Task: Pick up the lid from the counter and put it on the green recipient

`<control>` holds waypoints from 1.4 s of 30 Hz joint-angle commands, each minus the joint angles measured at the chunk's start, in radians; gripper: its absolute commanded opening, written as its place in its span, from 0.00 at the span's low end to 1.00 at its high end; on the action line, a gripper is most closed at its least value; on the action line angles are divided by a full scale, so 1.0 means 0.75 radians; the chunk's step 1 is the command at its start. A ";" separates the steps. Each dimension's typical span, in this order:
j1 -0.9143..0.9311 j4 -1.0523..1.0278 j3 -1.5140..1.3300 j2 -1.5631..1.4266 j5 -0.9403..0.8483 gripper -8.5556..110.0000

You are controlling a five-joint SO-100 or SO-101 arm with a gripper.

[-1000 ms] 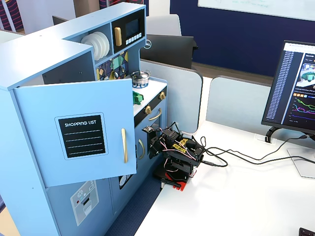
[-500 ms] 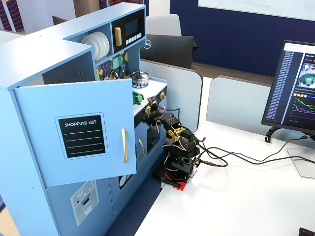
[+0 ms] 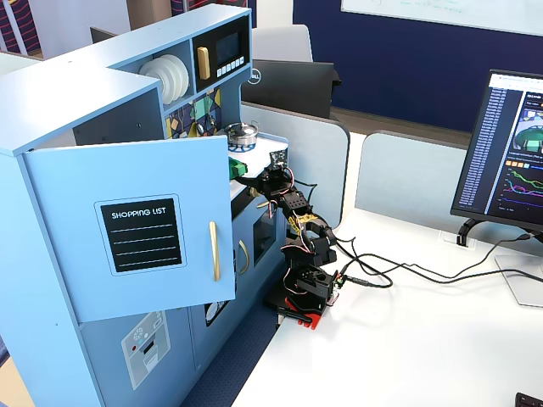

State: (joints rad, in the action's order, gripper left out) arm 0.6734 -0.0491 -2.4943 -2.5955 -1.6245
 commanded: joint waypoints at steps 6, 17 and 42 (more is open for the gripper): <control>0.002 0.141 0.245 0.309 -0.020 0.47; -0.096 0.166 0.528 0.663 -0.016 0.42; -0.176 0.151 0.771 0.924 -0.025 0.07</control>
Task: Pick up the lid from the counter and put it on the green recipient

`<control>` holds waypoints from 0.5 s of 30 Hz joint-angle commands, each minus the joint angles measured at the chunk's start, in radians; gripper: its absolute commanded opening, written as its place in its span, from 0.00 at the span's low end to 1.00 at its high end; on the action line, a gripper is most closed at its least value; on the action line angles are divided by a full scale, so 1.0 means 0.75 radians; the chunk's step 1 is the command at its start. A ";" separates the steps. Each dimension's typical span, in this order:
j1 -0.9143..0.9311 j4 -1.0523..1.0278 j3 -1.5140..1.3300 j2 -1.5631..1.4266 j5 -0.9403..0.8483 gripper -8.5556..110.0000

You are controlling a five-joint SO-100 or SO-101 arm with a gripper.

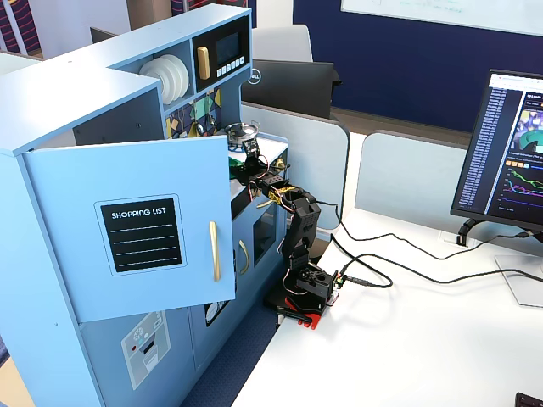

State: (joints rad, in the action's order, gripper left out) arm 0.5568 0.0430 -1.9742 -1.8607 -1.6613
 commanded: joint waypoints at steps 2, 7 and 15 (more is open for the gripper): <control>-0.018 0.029 0.106 -0.074 0.035 0.07; -0.022 -0.094 0.260 -0.160 0.092 0.07; -0.098 -0.395 0.520 -0.307 0.143 0.07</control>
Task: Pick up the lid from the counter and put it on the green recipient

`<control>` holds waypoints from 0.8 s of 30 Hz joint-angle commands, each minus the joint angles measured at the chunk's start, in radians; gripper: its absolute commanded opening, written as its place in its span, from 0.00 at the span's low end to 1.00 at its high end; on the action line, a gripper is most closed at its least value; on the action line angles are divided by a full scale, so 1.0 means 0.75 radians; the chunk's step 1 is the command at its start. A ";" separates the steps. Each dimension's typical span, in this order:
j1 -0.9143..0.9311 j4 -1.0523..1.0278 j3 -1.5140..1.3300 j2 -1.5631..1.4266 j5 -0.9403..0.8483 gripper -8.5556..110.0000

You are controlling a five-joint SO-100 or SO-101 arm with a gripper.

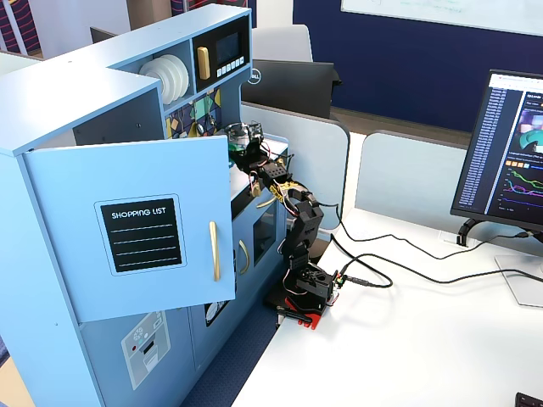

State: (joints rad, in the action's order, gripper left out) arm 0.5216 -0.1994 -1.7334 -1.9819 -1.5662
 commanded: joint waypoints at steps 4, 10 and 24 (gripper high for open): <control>-0.141 -0.160 0.360 -0.151 0.000 0.07; -0.325 -0.235 0.511 -0.143 -0.047 0.07; -0.616 -0.305 0.542 -0.094 -0.153 0.07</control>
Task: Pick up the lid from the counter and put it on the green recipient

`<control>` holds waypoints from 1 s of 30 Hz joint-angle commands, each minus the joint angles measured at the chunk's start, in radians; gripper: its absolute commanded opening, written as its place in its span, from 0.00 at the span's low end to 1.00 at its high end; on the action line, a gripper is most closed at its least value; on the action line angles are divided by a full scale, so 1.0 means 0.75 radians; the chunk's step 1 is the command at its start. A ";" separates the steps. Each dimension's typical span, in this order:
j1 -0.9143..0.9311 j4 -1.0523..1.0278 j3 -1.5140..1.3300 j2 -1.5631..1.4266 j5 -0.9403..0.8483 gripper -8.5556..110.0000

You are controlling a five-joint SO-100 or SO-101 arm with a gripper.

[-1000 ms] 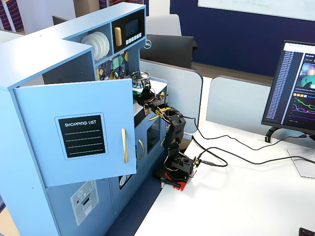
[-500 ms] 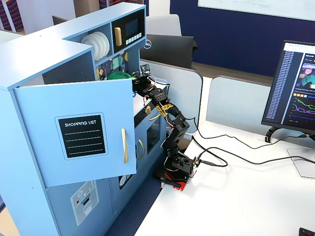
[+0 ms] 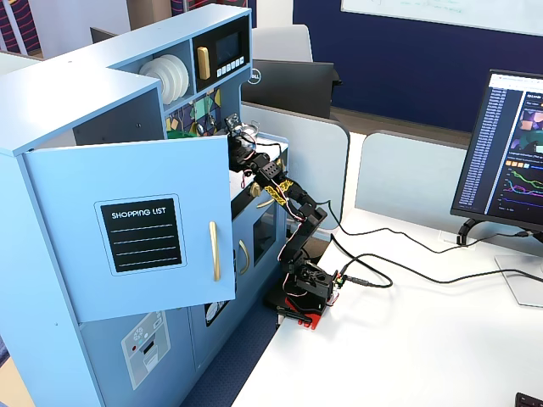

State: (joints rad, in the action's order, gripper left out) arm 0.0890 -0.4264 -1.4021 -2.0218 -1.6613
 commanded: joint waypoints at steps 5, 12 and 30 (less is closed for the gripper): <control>-0.063 -0.002 0.094 -0.012 -0.059 0.07; -0.043 -0.004 0.092 0.051 -0.041 0.07; -0.025 -0.022 0.012 0.065 -0.065 0.07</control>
State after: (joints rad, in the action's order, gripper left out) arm 0.0598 -0.4341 -1.4036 -1.9297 -1.6966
